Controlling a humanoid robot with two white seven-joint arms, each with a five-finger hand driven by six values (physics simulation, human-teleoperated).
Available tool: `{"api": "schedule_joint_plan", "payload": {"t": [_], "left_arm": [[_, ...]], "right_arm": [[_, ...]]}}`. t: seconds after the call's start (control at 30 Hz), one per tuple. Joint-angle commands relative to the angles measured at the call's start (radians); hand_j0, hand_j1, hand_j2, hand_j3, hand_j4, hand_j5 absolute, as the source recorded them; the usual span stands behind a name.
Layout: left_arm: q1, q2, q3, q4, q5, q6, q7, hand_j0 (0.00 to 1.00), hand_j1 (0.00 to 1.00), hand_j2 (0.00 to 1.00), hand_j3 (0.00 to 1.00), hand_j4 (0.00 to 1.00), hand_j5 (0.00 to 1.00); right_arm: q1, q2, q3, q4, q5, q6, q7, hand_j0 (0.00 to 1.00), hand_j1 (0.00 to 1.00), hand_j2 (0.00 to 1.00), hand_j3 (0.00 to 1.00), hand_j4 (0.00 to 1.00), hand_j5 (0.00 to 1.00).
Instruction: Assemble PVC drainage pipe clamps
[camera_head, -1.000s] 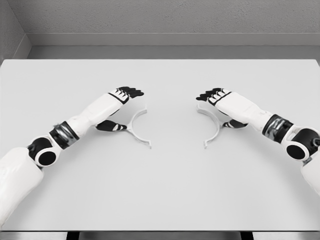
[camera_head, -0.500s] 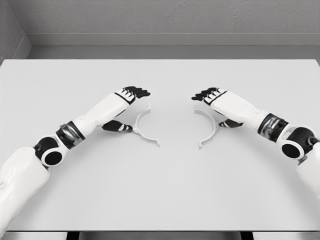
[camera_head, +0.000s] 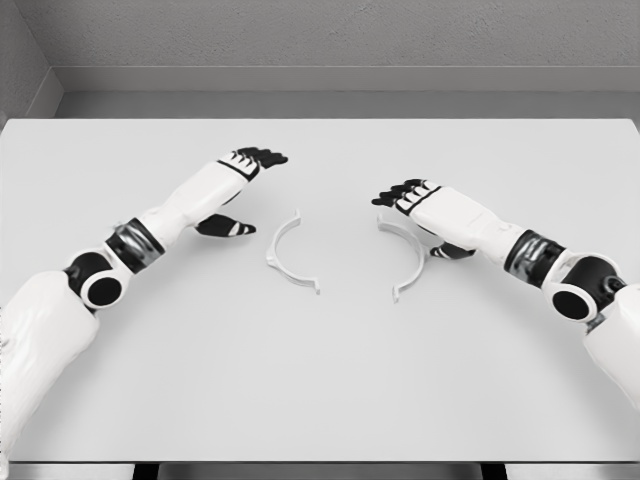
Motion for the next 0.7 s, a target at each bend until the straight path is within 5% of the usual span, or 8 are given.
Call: {"api": "schedule_joint_plan", "payload": {"t": [0.0, 0.67], "left_arm": [[0.000, -0.017, -0.007, 0.012, 0.002, 0.000, 0.001, 1.00, 1.00, 1.00, 1.00, 1.00, 1.00], [0.011, -0.040, -0.020, 0.009, -0.005, 0.000, 0.001, 1.00, 1.00, 1.00, 1.00, 1.00, 1.00]], "right_arm": [[0.000, 0.004, 0.006, -0.008, -0.006, 0.010, 0.001, 1.00, 1.00, 1.00, 1.00, 1.00, 1.00], [0.012, 0.001, 0.038, -0.094, -0.008, 0.037, 0.013, 1.00, 1.00, 1.00, 1.00, 1.00, 1.00]]}}
